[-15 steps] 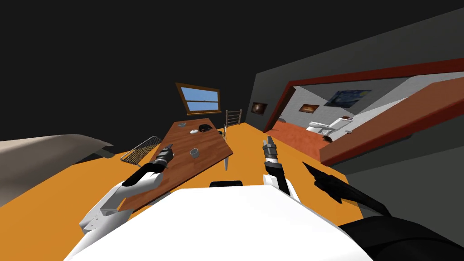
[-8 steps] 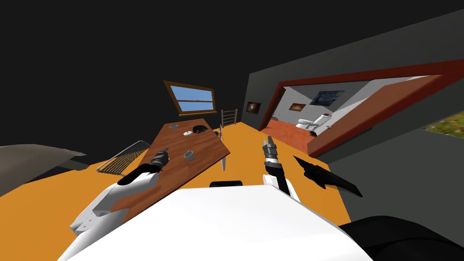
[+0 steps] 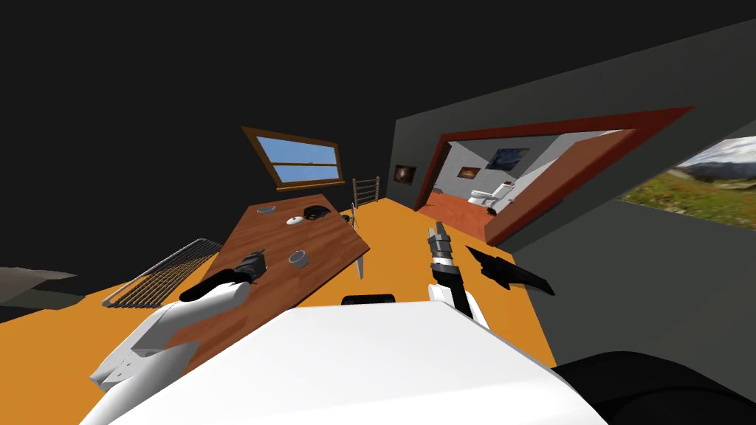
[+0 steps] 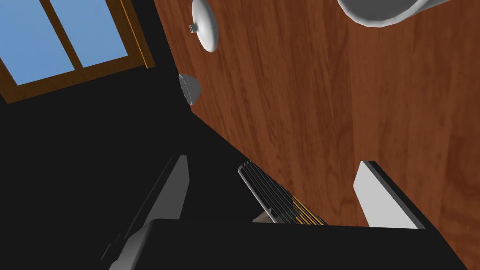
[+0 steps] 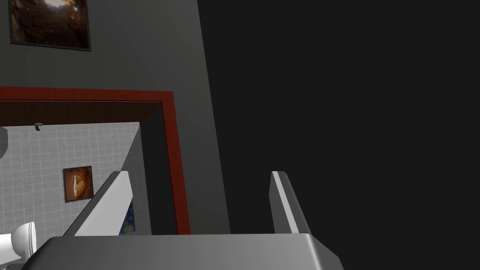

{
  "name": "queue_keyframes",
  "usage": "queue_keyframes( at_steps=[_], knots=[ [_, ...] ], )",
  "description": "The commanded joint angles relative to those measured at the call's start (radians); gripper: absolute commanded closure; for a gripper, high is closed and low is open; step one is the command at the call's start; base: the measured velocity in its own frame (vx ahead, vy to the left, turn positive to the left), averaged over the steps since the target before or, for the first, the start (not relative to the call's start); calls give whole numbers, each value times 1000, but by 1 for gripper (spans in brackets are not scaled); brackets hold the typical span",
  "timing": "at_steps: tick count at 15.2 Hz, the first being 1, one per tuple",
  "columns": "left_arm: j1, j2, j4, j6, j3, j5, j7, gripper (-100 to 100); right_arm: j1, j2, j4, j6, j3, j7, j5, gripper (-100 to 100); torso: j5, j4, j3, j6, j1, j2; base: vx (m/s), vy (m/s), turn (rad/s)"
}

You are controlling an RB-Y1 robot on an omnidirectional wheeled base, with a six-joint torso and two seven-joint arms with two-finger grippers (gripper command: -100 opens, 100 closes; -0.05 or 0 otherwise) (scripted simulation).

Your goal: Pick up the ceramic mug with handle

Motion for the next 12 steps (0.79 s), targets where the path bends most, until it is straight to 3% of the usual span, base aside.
queue_keyframes(
  at_steps=[1,2,5,6,9,10,12],
  knots=[
    [-4,1,7,32,4,0,2,-100,0,0,0,0,0,0,0,0,0,0,0,0,0,0,1,0,-22],
    [-14,8,37,66,34,11,13,-100,0,0,0,0,0,0,0,0,0,0,0,0,0,0,1,-10,-246],
    [-14,8,37,103,34,11,13,-100,0,0,0,0,0,0,0,0,0,0,0,0,0,0,1,-3,-122],
    [-23,14,66,138,64,22,24,-100,0,0,0,0,0,0,0,0,0,0,0,-1,0,0,3,-9,-194],
    [-23,14,66,172,64,22,24,-100,0,0,0,0,0,0,0,0,0,0,0,0,0,0,2,-2,-144],
    [-32,20,96,206,93,33,35,-100,0,0,0,0,0,0,0,0,0,0,0,0,0,0,2,-6,-176],
    [-32,20,96,241,93,33,35,-100,0,0,0,0,0,0,0,0,0,0,0,0,0,0,3,-3,-189]
  ],
)
